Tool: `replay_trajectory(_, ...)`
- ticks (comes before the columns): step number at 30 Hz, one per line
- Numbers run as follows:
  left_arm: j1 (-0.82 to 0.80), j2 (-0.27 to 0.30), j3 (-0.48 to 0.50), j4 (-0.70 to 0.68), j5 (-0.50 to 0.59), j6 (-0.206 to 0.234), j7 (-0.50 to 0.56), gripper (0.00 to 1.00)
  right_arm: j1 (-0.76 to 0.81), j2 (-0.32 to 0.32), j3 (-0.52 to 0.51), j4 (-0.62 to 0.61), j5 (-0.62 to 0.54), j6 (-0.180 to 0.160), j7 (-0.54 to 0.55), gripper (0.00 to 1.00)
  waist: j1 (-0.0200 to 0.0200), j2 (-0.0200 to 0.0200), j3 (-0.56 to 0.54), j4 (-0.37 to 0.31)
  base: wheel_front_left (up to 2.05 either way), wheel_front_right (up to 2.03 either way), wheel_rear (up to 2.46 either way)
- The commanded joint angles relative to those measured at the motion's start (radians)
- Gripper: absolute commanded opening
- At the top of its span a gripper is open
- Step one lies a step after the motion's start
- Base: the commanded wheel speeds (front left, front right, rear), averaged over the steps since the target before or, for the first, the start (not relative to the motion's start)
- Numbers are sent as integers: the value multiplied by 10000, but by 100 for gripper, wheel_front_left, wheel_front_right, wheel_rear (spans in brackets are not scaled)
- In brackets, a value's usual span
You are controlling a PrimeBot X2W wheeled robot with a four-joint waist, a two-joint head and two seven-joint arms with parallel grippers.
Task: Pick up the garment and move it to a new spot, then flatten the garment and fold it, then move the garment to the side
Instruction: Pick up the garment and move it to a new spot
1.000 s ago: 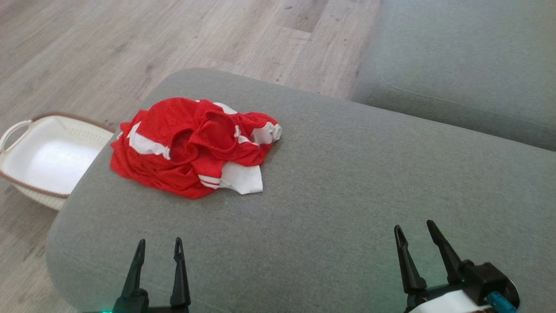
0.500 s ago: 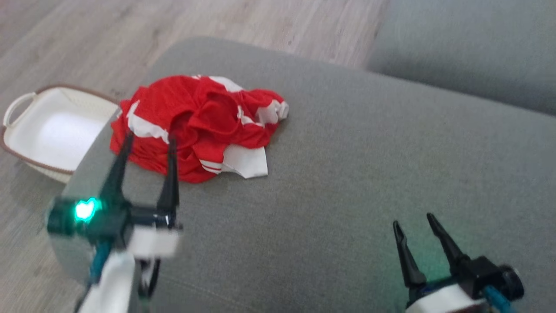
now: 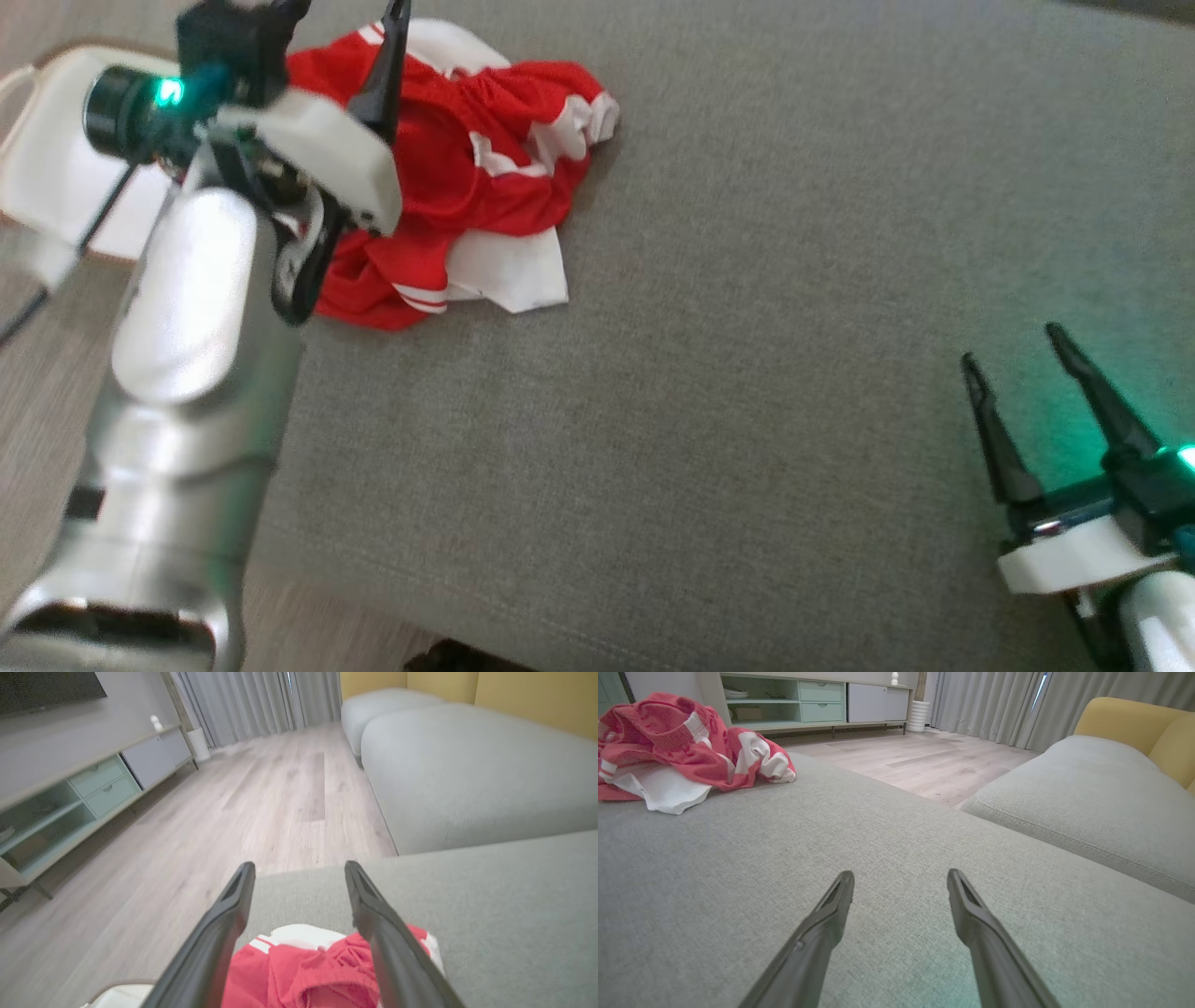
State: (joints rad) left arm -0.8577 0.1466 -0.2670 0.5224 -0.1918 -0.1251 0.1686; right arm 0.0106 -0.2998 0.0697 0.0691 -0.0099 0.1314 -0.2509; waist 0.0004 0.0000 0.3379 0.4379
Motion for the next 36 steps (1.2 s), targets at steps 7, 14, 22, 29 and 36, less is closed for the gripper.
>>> replay_trajectory(7,-1277,636,-693,1767,-1334,-52,953,100,-98,-740,175,-952,312,-7,-109,100,-4,0,1086,162,0,0,0)
replay_trajectory(14,-1456,930,-1415,3441,-1998,-54,824,76,-389,-1018,546,-1227,394,-7,-109,100,-4,0,1242,-133,0,0,0)
replay_trajectory(22,-1943,1141,-1752,4129,-2173,-54,-271,0,-450,-832,612,-1043,385,-7,-109,100,-4,0,983,-469,0,0,0)
replay_trajectory(29,-2547,1641,-2703,3634,-2653,-55,-370,0,-584,120,952,-629,418,-7,-109,100,-4,0,-446,-1151,0,0,0)
replay_trajectory(36,-3115,2350,-3908,2221,-3652,-55,318,0,-547,1216,1180,-151,483,-7,-109,100,-4,0,-2070,-2365,0,0,0)
